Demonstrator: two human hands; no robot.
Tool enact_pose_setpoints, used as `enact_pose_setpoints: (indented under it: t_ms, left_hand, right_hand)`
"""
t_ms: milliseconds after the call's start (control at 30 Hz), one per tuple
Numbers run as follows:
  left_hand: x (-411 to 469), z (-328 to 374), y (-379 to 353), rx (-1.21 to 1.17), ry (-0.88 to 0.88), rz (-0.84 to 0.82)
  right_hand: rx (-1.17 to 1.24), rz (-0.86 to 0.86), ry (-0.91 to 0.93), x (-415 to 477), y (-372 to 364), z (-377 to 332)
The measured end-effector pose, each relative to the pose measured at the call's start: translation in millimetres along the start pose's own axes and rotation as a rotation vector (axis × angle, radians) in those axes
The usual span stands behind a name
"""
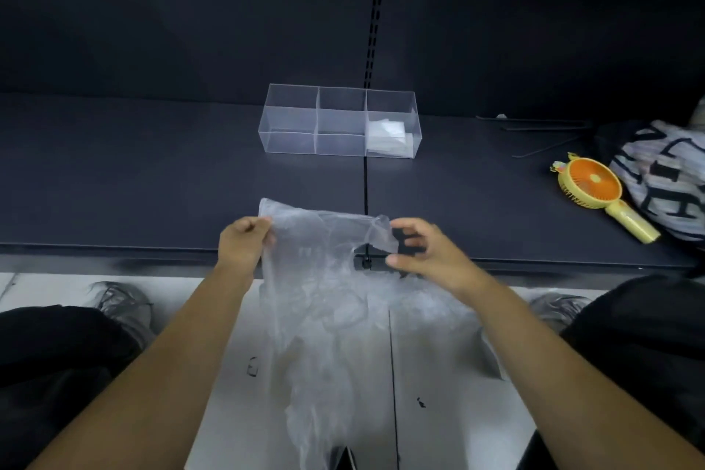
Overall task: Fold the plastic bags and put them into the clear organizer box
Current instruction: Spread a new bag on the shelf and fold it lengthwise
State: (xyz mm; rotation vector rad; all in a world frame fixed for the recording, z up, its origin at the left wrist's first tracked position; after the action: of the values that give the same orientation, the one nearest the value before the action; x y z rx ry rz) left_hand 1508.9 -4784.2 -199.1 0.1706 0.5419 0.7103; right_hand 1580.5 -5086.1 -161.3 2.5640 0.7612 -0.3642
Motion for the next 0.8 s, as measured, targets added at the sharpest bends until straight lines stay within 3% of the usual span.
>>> enact_pose_setpoints:
  t_ms: [167, 367, 467, 567, 700, 800]
  left_hand:
    - [25.0, -19.8, -1.4, 0.042, 0.051, 0.003]
    - [62.9, -25.0, 11.5, 0.009, 0.16, 0.045]
    - [78.7, -13.0, -4.3, -0.005, 0.133, -0.041]
    - [86.9, 7.1, -33.9, -0.024, 0.106, -0.157]
    - [96.8, 30.3, -49.3, -0.048, 0.084, -0.147]
    - [97.6, 32.2, -48.4, -0.044, 0.075, -0.127]
  right_hand:
    - [-0.15, 0.177, 0.025, 53.2, -24.6, 14.4]
    - [-0.3, -0.188, -0.104, 76.9, 7.2, 38.1]
    - [-0.216, -0.237, -0.152, 81.2, 41.0, 38.6]
    - [0.061, -0.044, -0.191, 102.4, 72.4, 32.1]
    - [0.126, 0.312, -0.115, 126.1, 111.2, 18.5]
    - [0.197, 0.583, -0.171, 122.2, 125.4, 31.1]
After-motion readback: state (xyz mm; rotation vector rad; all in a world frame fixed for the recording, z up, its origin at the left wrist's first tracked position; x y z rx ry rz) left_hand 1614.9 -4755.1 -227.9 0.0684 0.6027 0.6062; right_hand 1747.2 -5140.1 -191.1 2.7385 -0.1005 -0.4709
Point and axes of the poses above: each hand's wrist, its own x-axis towards the middle knuckle, its own y-axis out of the back of the hand, z = x × y, the point moved 9 cm from there along x, towards the middle knuckle, and after that the axes turned 1 degree about x, right-handed, at the moved point
